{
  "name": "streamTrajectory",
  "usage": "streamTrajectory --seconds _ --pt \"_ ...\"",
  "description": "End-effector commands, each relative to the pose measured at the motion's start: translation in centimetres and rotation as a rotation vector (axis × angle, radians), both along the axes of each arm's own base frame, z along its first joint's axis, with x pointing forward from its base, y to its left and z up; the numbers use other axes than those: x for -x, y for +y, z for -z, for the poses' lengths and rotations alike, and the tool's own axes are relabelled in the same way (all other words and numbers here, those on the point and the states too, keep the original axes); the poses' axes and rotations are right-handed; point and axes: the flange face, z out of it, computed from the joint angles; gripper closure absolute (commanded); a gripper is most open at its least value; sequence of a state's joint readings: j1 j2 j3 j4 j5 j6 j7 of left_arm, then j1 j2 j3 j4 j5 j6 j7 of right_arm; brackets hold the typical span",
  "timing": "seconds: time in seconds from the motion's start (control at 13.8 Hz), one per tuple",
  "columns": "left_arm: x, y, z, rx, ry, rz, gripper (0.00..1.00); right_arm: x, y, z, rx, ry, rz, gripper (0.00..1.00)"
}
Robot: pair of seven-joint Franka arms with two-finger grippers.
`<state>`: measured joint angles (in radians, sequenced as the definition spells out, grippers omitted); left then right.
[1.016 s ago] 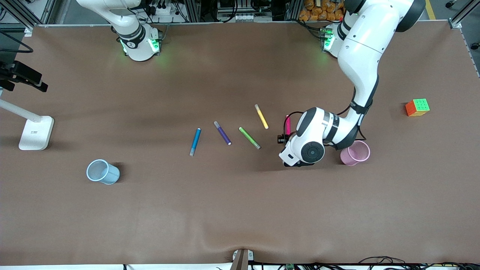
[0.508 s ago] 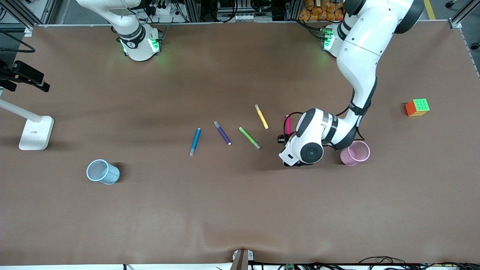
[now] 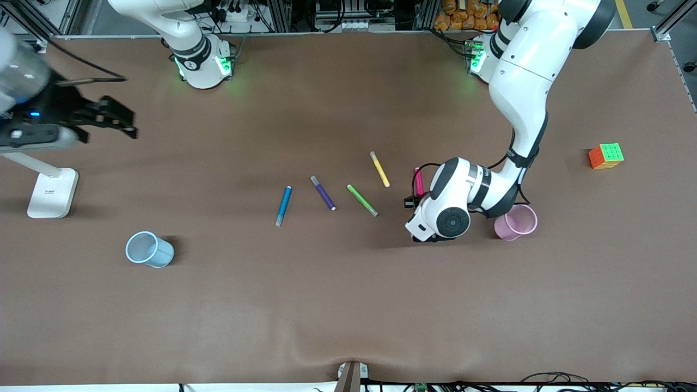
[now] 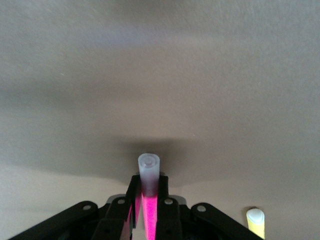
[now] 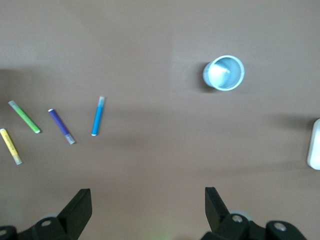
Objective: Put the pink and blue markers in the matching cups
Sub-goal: 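Grasp the pink marker with the left gripper while the right gripper reaches out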
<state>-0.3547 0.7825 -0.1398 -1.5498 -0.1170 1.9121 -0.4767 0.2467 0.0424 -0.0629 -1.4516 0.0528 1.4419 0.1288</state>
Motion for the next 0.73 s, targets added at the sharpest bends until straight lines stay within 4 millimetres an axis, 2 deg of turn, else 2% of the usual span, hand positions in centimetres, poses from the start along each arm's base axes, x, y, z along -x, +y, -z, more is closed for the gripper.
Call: streamTrajectory --seconds 0.0,0.07,0.15,0.22,0.44,0.58,0.65 --pt "-1.3 1.2 -4.3 -0.001 -0.046 -0.036 1.0 -0.5 3.2 0.8 0.018 0.013 0.041 0.0" --pt "-2.1 2.2 -6.2 -0.005 -0.067 -0.051 1.0 -0.9 4.8 1.5 0.009 0.003 0.057 0.0" --pt "-2.4 3.0 -8.1 -0.007 -0.078 -0.06 1.0 -1.0 7.5 3.4 0.018 0.019 0.049 0.0" --pt "-2.9 4.1 -10.0 -0.007 -0.088 -0.074 1.0 -1.5 9.3 5.5 0.037 0.048 0.032 0.0" --pt "-4.4 8.3 -15.3 -0.007 -0.132 -0.13 1.0 -3.3 12.9 11.9 0.064 0.094 0.074 0.0" --pt "-5.0 11.0 -18.0 -0.048 -0.175 -0.132 1.0 -4.6 13.9 16.8 0.079 0.113 0.095 0.0" --pt "-5.3 12.6 -19.3 -0.07 -0.198 -0.135 1.0 -4.9 15.1 19.4 0.082 0.111 0.084 0.0"
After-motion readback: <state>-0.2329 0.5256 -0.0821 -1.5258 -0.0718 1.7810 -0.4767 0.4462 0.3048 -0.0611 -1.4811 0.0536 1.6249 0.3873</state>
